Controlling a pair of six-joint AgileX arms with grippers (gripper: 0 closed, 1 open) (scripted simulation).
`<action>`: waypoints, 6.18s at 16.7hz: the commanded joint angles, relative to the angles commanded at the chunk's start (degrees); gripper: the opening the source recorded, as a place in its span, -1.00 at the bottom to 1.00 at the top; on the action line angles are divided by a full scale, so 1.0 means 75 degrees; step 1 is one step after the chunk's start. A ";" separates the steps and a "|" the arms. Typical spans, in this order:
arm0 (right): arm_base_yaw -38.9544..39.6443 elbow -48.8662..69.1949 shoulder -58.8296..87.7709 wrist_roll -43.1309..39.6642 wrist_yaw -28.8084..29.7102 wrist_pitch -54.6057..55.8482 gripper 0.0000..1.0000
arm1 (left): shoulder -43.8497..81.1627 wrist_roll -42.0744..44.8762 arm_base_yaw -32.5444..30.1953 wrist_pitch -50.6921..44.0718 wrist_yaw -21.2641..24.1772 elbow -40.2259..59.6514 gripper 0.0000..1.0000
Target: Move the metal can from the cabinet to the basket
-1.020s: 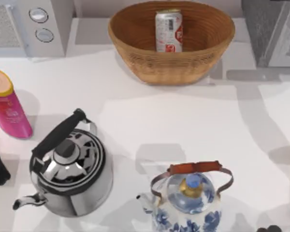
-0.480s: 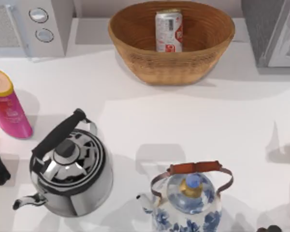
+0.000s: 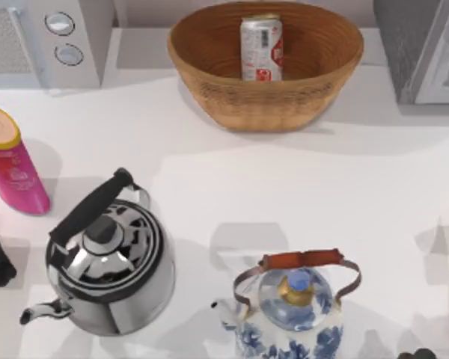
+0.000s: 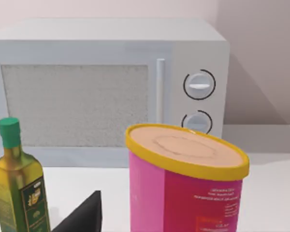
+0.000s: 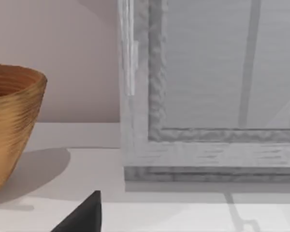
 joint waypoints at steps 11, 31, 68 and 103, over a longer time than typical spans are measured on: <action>-0.1715 0.0668 0.2320 0.0046 -0.1739 0.2068 1.00 | 0.0000 0.0000 0.0000 0.0000 0.0000 0.0000 1.00; -0.7831 0.2807 1.1853 0.0222 -0.7721 0.9232 1.00 | 0.0000 0.0000 0.0000 0.0000 0.0000 0.0000 1.00; -0.7200 1.3410 1.0270 0.0218 -0.7144 -0.2937 1.00 | 0.0000 0.0000 0.0000 0.0000 0.0000 0.0000 1.00; 0.2563 1.4012 1.0856 0.0069 0.2979 -0.3054 1.00 | 0.0000 0.0000 0.0000 0.0000 0.0000 0.0000 1.00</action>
